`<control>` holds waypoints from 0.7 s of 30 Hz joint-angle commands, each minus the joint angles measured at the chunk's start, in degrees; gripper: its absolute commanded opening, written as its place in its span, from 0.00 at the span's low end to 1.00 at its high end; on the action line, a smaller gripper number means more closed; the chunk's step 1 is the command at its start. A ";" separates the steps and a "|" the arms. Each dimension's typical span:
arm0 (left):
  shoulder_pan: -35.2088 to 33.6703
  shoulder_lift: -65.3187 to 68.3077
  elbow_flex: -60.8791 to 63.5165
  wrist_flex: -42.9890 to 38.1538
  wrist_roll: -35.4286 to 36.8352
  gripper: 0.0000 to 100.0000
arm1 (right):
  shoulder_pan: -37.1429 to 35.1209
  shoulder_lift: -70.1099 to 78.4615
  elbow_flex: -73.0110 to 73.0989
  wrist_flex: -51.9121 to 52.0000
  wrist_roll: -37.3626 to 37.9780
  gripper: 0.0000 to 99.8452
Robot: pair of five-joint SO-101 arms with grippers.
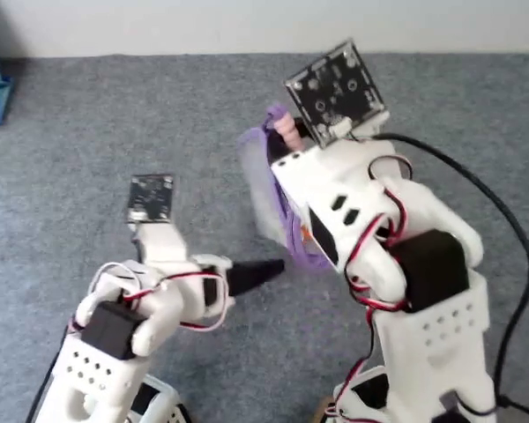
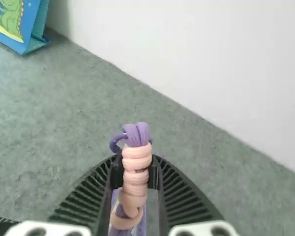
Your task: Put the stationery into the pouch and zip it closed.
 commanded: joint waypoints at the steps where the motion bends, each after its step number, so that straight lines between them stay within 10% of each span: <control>1: -4.40 -1.67 -4.35 -1.14 0.70 0.45 | -0.40 1.36 -5.80 -2.15 0.53 0.01; 21: -10.02 -1.67 -15.43 9.23 -2.11 0.45 | 5.85 5.49 -5.98 -4.35 11.78 0.01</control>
